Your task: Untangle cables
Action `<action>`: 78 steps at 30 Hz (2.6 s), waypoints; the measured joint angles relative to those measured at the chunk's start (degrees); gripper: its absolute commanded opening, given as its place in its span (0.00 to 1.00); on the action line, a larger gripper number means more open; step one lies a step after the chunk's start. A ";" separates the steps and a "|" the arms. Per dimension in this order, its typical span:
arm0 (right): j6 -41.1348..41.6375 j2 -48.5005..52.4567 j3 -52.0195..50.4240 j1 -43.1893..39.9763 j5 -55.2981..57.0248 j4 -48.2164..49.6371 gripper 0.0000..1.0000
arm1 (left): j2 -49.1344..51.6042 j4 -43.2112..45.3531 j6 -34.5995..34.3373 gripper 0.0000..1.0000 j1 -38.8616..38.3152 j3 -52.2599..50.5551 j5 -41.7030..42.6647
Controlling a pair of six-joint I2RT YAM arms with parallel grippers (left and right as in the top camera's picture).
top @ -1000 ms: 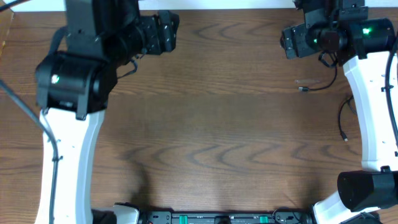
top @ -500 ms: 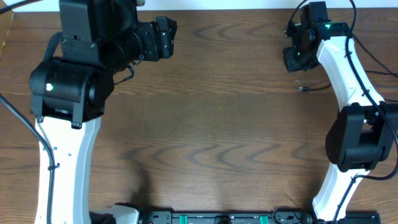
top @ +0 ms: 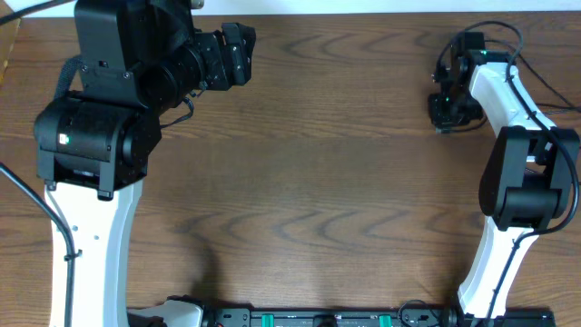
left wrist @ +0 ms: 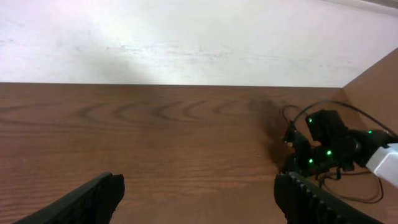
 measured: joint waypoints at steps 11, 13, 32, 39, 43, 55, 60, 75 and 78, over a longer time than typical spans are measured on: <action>0.42 0.00 -3.17 -0.66 0.31 2.10 0.08 | 0.00 0.04 -0.24 0.82 0.00 0.00 1.29; 0.59 0.00 -3.17 -2.14 0.72 1.84 0.12 | 0.00 0.04 -0.24 0.82 0.00 0.00 1.29; 1.44 0.00 -3.19 -19.63 1.09 2.75 0.14 | 0.00 0.04 -0.20 0.82 0.00 0.00 1.27; 1.44 -0.02 -3.19 -27.39 1.05 5.75 0.16 | -0.33 0.02 0.02 0.82 0.00 0.00 1.29; 1.44 0.00 -3.19 -33.38 0.98 6.62 0.16 | -0.52 -0.22 0.02 0.82 0.00 0.00 1.29; 0.09 -0.63 -3.17 -46.25 -14.88 6.64 0.54 | -0.52 -1.03 0.22 0.82 0.00 0.00 -0.09; -4.63 -19.02 -2.97 -38.14 -29.16 8.41 0.71 | -0.52 -0.20 0.22 0.82 0.00 0.00 -0.68; -6.05 -39.50 -2.29 8.22 -19.85 6.10 0.78 | 3.02 -1.33 8.24 0.75 0.00 0.00 -8.04; -5.62 -39.50 -2.29 13.44 -13.62 6.23 0.80 | 3.02 -3.21 11.41 0.72 -0.02 0.00 -9.29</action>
